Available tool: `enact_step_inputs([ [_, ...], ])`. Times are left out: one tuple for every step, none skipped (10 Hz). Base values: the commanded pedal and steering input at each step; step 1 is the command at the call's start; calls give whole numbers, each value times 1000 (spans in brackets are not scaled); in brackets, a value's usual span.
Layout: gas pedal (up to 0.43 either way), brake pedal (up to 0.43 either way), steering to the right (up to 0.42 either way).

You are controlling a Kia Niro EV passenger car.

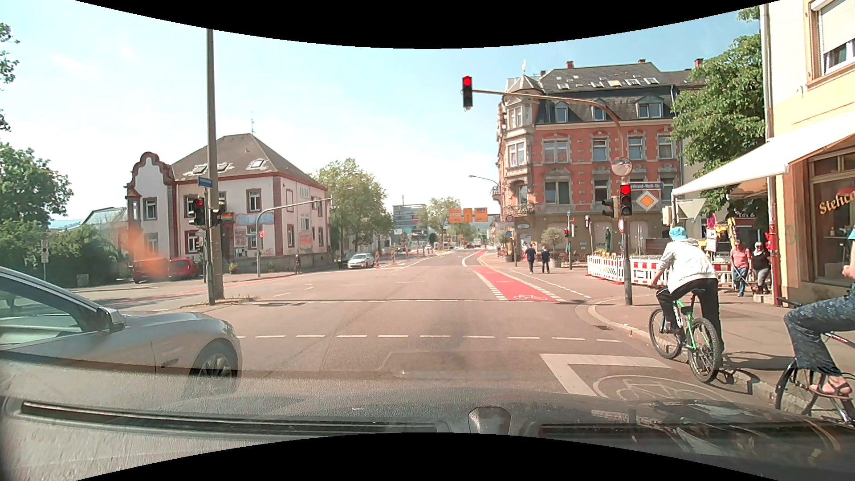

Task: Follow the waypoints while adhering to traffic rules and regulations

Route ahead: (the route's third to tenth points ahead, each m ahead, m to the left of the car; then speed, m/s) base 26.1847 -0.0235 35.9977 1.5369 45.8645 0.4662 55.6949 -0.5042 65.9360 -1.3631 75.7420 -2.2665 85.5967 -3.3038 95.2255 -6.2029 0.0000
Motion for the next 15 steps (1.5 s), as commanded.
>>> enact_step_inputs([
  [0, 287, 8],
  [0, 287, 8],
  [0, 287, 8],
  [0, 287, 8],
  [0, 287, 8],
  [0, 287, 8],
  [0, 287, 8],
  [0, 287, 8],
  [0, 287, 8],
  [0, 287, 8],
  [0, 287, 8],
  [0, 287, 8],
  [0, 287, 8],
  [0, 287, 8],
  [0, 287, 8],
])
